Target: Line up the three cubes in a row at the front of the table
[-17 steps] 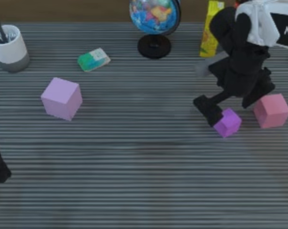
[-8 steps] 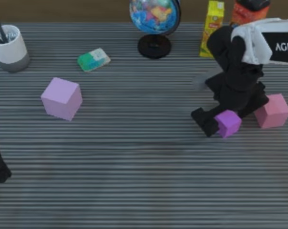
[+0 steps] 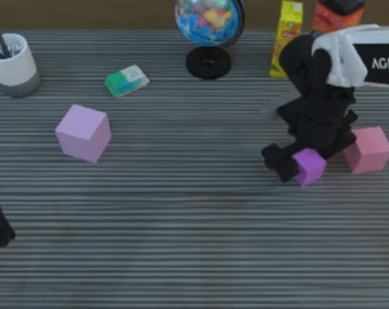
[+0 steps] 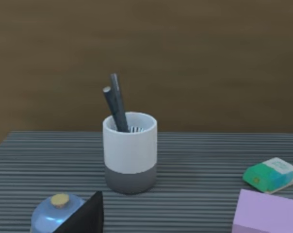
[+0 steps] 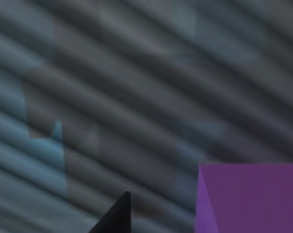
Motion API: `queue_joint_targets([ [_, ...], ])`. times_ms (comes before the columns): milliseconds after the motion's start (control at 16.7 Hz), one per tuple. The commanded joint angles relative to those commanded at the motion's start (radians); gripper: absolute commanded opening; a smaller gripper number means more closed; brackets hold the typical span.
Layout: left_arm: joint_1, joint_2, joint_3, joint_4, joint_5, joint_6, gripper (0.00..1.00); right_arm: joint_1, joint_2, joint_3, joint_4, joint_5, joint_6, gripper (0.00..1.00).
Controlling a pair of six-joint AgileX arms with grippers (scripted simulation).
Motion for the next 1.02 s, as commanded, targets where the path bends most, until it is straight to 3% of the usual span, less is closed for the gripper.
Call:
queue_joint_targets([
  [300,0.000,0.000,0.000,0.000,0.000,0.000,1.00,0.000,0.000,0.000,0.000,0.000,0.000,0.02],
  [1020,0.000,0.000,0.000,0.000,0.000,0.000,1.00,0.001,-0.047,0.043,-0.054,-0.006,0.003,0.00],
])
